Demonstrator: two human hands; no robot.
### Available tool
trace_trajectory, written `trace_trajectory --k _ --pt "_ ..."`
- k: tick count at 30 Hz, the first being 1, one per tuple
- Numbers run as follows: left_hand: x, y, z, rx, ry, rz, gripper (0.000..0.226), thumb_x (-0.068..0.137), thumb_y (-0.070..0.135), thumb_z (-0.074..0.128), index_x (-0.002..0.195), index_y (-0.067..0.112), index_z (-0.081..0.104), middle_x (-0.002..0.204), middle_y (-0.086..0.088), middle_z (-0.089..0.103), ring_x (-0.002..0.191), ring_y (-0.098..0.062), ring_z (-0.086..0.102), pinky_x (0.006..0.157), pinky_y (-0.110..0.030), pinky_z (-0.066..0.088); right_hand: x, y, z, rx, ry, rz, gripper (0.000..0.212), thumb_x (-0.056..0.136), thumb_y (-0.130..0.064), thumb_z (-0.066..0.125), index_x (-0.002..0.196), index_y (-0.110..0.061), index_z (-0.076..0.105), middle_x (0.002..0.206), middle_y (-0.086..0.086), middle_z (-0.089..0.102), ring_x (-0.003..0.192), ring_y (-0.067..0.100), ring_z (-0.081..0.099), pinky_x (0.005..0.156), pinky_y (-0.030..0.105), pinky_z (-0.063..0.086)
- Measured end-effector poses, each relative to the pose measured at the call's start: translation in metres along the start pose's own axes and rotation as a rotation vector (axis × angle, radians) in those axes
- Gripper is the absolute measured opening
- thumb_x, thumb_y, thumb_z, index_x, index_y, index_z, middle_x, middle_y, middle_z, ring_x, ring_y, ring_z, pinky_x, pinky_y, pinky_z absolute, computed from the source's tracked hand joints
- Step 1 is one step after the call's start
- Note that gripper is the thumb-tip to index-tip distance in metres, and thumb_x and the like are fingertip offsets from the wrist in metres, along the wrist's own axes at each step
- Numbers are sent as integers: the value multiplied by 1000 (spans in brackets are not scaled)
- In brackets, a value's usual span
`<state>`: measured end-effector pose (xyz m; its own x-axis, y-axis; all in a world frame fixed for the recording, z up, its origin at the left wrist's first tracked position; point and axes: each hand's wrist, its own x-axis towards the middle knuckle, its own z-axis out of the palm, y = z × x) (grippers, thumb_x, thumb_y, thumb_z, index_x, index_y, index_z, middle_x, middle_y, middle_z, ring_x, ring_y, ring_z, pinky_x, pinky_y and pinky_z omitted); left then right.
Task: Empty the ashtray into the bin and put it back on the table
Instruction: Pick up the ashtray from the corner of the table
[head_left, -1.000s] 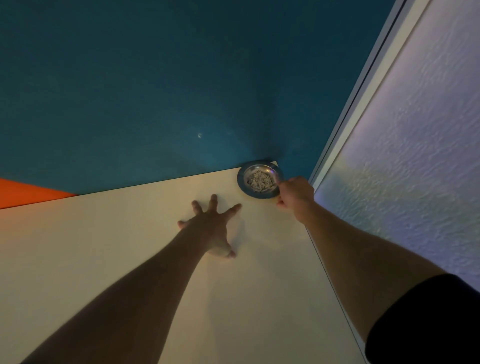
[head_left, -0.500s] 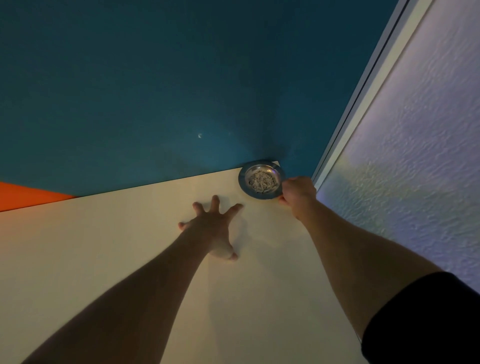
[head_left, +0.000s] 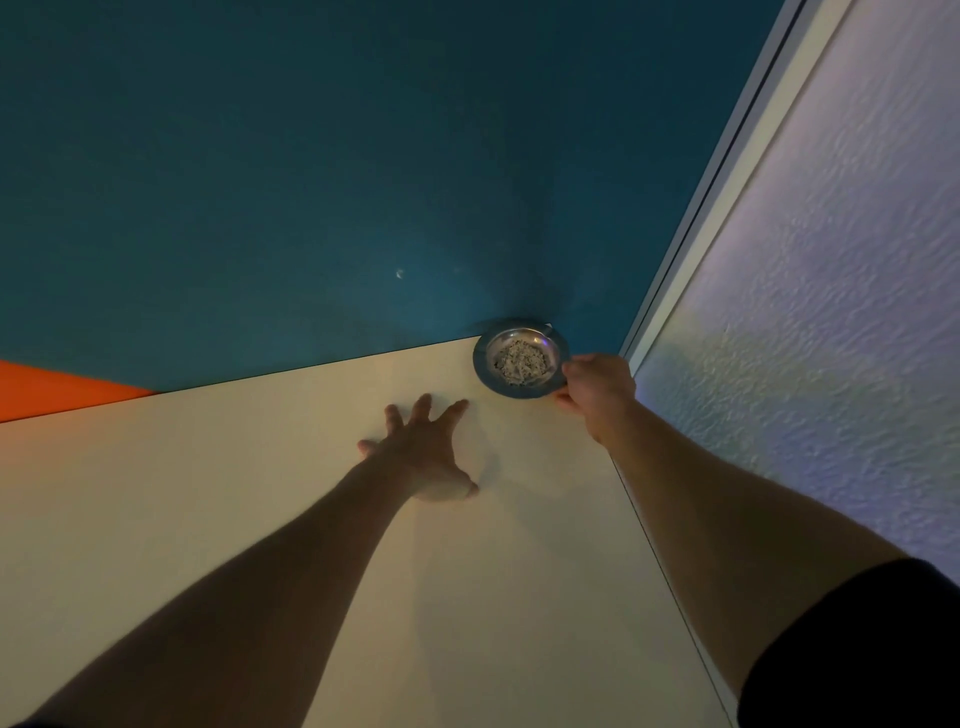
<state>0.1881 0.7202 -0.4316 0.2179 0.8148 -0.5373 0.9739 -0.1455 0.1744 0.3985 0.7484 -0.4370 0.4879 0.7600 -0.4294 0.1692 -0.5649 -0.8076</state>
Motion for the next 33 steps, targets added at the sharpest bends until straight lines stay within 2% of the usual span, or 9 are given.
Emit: trace_trajectory --k 2,4,8,10,12,16,20,26,33 --pt "2 -1 -1 -256 148 -36 84 74 44 70 147 32 33 155 -4 34 140 -31 31 109 -50 36 -5 -2 -2 -7 -33 -18 7 89 -8 64 88 -4 69 82 9 67 67 16 65 44 17 51" --pt "1 0 -6 -531 301 -107 56 78 35 67 132 23 56 135 -4 59 123 -25 53 100 -30 43 -11 -3 -4 -58 -34 -37 6 88 -8 65 83 -7 68 83 9 68 66 13 64 42 16 50" --pt "-6 0 -20 -920 432 -229 29 81 34 67 104 18 74 109 -7 73 97 -27 66 86 -32 54 -26 -9 -6 -48 -43 -32 8 89 -7 65 83 -4 69 88 13 72 82 22 71 73 36 63" --pt "-11 0 -26 -1104 412 -239 23 81 29 68 99 15 75 96 -11 73 83 -28 68 79 -37 59 -37 -14 -10 18 -61 -15 15 90 -6 64 76 -8 66 90 16 73 85 26 73 79 43 62" --pt "-19 0 -32 -1224 371 -240 14 85 21 64 93 12 72 86 -10 71 67 -24 65 61 -33 57 -50 -18 -12 90 -91 -2 22 91 -4 61 71 -12 64 91 18 73 87 29 73 82 45 61" --pt "-36 -3 -41 -1311 339 -236 14 91 21 56 93 15 68 83 -7 69 66 -22 63 54 -29 51 -75 -29 -16 110 -153 -6 24 92 -3 59 71 -13 63 88 16 72 79 25 72 80 43 61" --pt "-54 -11 -50 -1344 364 -205 17 92 20 57 99 10 69 83 -7 71 68 -21 66 53 -30 51 -101 -41 -16 128 -162 -13 25 92 -4 59 71 -16 65 82 13 73 73 22 73 67 36 61" --pt "-86 -22 -60 -1409 407 -178 13 87 6 61 77 11 68 81 -12 69 68 -23 63 57 -31 53 -143 -56 -12 116 -166 -40 24 91 -3 60 72 -16 64 78 11 73 69 21 73 61 33 60" --pt "-133 -45 -69 -1473 435 -152 13 89 3 60 79 9 66 82 -11 69 70 -22 64 53 -29 52 -192 -69 -6 87 -212 -83 23 89 -4 62 70 -16 64 81 11 72 73 22 72 75 38 62"
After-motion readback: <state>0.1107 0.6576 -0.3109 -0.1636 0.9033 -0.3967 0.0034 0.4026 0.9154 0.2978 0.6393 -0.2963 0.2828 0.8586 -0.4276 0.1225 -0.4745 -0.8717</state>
